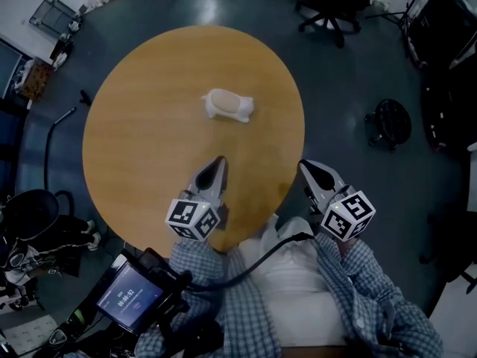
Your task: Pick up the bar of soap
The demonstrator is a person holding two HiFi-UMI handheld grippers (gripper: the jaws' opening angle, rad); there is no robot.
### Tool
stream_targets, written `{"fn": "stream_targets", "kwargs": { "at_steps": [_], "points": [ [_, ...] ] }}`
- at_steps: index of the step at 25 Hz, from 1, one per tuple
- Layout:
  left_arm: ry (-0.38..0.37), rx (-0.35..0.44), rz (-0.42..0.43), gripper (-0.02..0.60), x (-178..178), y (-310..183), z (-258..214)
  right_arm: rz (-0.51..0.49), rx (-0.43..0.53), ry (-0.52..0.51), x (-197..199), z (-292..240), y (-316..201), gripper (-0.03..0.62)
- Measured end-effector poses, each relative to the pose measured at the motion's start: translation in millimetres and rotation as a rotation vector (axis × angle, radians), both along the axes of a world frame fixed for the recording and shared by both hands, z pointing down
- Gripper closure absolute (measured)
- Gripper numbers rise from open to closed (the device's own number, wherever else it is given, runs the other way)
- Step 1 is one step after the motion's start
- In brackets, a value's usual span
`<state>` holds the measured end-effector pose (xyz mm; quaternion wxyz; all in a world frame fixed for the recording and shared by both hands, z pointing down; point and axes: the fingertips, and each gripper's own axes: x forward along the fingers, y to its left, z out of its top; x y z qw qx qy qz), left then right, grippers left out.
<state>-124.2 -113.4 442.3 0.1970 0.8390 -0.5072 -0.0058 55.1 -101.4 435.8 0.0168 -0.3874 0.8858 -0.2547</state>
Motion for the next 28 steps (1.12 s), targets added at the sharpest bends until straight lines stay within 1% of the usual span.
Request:
{"fn": "stream_targets", "kwargs": {
  "at_steps": [2, 4, 6, 7, 8, 10, 13, 17, 18, 19, 20, 22, 25, 28],
  "points": [
    [-0.085, -0.003, 0.039, 0.583, 4.7, -14.3, 5.0, -0.008, -0.018, 0.004, 1.6, 5.8, -6.7, 0.591],
    [-0.191, -0.003, 0.090, 0.581, 9.8, -30.1, 12.1, -0.025, -0.036, 0.006, 2.6, 13.4, -14.6, 0.591],
    [-0.320, -0.003, 0.152, 0.570, 14.1, -44.4, 20.7, -0.052, -0.045, 0.011, 3.4, 18.3, -21.0, 0.591],
    [-0.397, -0.001, 0.190, 0.547, 14.6, -51.2, 26.0, -0.065, -0.045, 0.016, 4.0, 18.5, -24.2, 0.590],
    [-0.484, 0.002, 0.236, 0.530, 14.1, -58.5, 31.8, -0.074, -0.043, 0.021, 4.9, 17.3, -28.5, 0.590],
    [-0.674, 0.000, 0.355, 0.481, 14.2, -72.4, 41.3, -0.083, -0.042, 0.025, 6.8, 13.8, -38.2, 0.591],
    [-0.958, -0.022, 0.572, 0.409, 13.0, -88.2, 56.1, -0.080, -0.056, 0.020, 8.2, 15.0, -46.4, 0.589],
    [-1.370, -0.070, 0.877, 0.342, -0.7, -106.1, 87.4, -0.083, -0.077, 0.042, 8.7, 21.5, -48.8, 0.591],
    [-1.451, -0.080, 0.935, 0.328, -3.0, -112.1, 96.1, -0.080, -0.081, 0.049, 10.9, 23.7, -49.9, 0.591],
    [-1.511, -0.090, 0.979, 0.319, -3.9, -119.1, 104.3, -0.073, -0.084, 0.053, 13.9, 25.8, -51.7, 0.590],
    [-1.555, -0.100, 1.012, 0.311, -4.0, -126.5, 112.0, -0.066, -0.086, 0.057, 17.0, 27.6, -53.8, 0.590],
    [-1.616, -0.125, 1.064, 0.302, -3.9, -139.0, 126.1, -0.053, -0.090, 0.063, 22.4, 29.6, -57.5, 0.590],
    [-1.676, -0.175, 1.141, 0.277, -7.2, -149.2, 142.9, -0.028, -0.107, 0.075, 28.2, 32.1, -62.0, 0.590],
    [-1.715, -0.250, 1.203, 0.250, -18.2, -156.7, 155.9, -0.011, -0.124, 0.080, 30.4, 34.7, -66.0, 0.591]
  ]
}}
